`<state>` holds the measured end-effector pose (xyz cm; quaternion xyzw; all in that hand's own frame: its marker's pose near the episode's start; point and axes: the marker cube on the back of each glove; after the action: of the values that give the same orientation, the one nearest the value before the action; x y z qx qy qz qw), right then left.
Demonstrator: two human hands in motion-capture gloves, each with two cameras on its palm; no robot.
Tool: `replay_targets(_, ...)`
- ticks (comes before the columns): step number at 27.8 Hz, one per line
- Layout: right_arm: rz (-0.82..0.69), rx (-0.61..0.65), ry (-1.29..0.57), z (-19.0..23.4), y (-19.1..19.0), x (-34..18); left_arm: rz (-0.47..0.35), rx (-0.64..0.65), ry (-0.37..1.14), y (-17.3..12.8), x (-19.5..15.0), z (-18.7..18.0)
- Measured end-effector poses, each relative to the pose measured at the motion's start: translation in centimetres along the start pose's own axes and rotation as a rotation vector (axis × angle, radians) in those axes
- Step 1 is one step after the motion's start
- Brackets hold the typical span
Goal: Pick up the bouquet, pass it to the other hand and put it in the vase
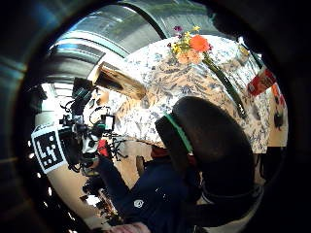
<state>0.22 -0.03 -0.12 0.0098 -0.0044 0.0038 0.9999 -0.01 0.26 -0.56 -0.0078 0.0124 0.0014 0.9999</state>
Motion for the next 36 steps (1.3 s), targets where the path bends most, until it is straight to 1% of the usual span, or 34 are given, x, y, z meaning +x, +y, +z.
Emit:
replay_targets(6, -0.004, 0.01, -0.008, -0.3, 0.1, 0.4, 0.013, -0.022, 0.031, 0.4, -0.1, -0.7)
replay_targets(10, -0.018, 0.001, 0.01, -0.5, -0.1, 0.1, 0.039, -0.037, 0.03, 0.6, -0.6, -0.6)
replay_targets(12, -0.033, -0.02, 0.02, -0.8, -0.1, -0.3, 0.061, -0.036, 0.044, 0.3, -0.7, -0.3)
replay_targets(14, -0.04, -0.027, 0.03, -0.8, -0.8, -0.5, 0.076, -0.03, 0.069, -0.4, -0.8, 0.1)
replay_targets(18, -0.047, -0.005, 0.043, -1.0, -2.1, -0.7, 0.069, -0.028, 0.096, -0.5, -0.7, 0.4)
replay_targets(24, -0.061, -0.001, 0.009, -3.3, -0.1, -1.1, 0.078, 0.0, 0.136, -0.3, -0.7, 0.8)
replay_targets(28, -0.024, 0.022, -0.019, -4.0, -1.5, -0.4, 0.087, 0.04, 0.163, 0.0, -0.9, 1.1)
replay_targets(32, 0.014, -0.007, -0.024, -4.9, -3.0, 0.5, 0.09, 0.104, 0.187, 0.4, -1.1, 0.3)
replay_targets(36, 0.113, -0.033, -0.054, -5.4, -4.6, 2.2, 0.102, 0.151, 0.207, 0.9, -1.0, 0.1)
